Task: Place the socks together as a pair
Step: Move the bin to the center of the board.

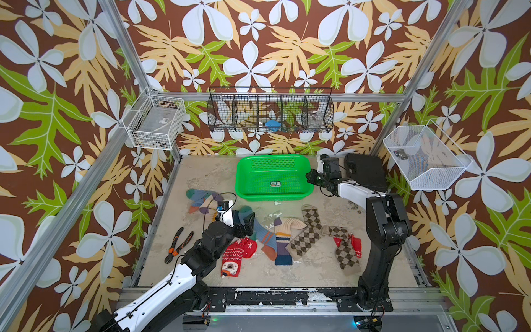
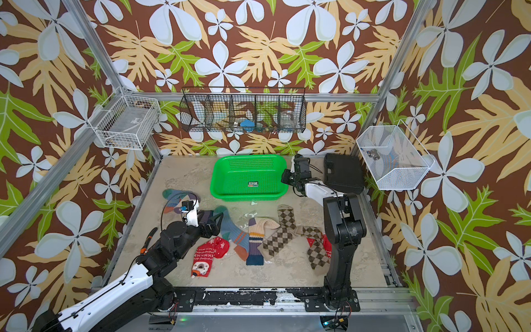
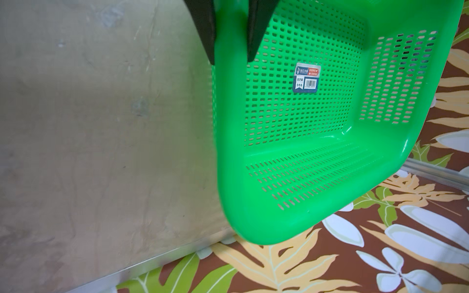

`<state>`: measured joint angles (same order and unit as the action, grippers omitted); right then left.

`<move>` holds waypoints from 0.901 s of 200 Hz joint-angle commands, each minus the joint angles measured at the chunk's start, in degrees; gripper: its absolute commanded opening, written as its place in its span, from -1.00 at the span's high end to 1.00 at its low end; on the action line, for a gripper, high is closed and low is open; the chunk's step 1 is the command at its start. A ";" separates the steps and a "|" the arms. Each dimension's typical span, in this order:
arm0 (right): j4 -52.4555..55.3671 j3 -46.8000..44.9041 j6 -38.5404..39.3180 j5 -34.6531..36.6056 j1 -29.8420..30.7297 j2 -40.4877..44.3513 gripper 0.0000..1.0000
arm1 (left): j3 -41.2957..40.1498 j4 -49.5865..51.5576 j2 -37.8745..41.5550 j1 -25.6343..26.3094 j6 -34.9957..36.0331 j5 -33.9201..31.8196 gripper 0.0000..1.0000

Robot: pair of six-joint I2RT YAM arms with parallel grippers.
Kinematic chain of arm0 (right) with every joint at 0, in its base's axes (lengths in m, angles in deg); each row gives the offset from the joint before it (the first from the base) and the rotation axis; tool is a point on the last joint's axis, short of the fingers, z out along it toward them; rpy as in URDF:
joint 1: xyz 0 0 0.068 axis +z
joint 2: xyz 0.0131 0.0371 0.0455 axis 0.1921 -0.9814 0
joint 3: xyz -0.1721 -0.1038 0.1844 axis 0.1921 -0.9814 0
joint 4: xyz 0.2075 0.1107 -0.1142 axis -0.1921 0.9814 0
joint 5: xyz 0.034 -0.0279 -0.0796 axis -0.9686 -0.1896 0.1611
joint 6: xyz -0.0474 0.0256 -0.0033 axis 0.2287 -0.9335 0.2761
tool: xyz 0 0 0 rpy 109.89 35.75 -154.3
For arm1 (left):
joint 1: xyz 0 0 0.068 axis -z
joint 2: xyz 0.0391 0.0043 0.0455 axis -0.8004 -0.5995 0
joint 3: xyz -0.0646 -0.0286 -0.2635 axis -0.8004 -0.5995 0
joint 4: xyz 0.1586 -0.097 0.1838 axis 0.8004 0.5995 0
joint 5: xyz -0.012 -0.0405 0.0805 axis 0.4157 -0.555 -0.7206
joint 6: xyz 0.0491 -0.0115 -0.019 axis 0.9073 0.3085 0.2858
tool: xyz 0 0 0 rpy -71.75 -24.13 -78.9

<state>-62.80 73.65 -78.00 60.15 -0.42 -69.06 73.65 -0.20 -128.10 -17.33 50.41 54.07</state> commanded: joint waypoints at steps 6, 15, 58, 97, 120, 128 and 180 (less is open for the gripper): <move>0.16 2.74 1.28 -0.74 -1.72 -2.00 0.85 | -0.17 0.71 0.15 -0.06 0.92 -0.76 -1.00; 0.27 4.20 1.34 -0.98 -1.97 -3.05 0.86 | -0.17 0.61 -0.21 -0.11 0.96 -0.85 -1.00; 2.76 12.90 2.65 -1.46 -2.21 -9.57 0.85 | -0.34 0.08 -1.81 -0.06 1.01 -0.36 -1.00; 4.05 17.80 4.13 -1.34 -3.34 -12.00 0.83 | -0.58 0.95 -1.51 -0.07 1.18 -0.37 -1.00; 5.74 20.07 5.28 -1.25 -3.68 -12.52 0.83 | -0.85 1.03 -1.48 -0.06 1.09 -0.36 -1.00; 5.79 19.89 5.36 -1.06 -3.72 -12.28 0.83 | -0.87 0.97 -1.55 -0.06 1.02 -0.22 -1.00; 3.89 16.41 5.25 -2.39 -4.33 -11.76 0.68 | -0.43 1.13 -1.90 -0.06 1.09 0.33 -1.00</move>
<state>-57.65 90.33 -74.55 58.51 -4.47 -80.67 72.95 0.59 -129.91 -17.33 50.59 53.94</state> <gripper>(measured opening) 0.165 0.998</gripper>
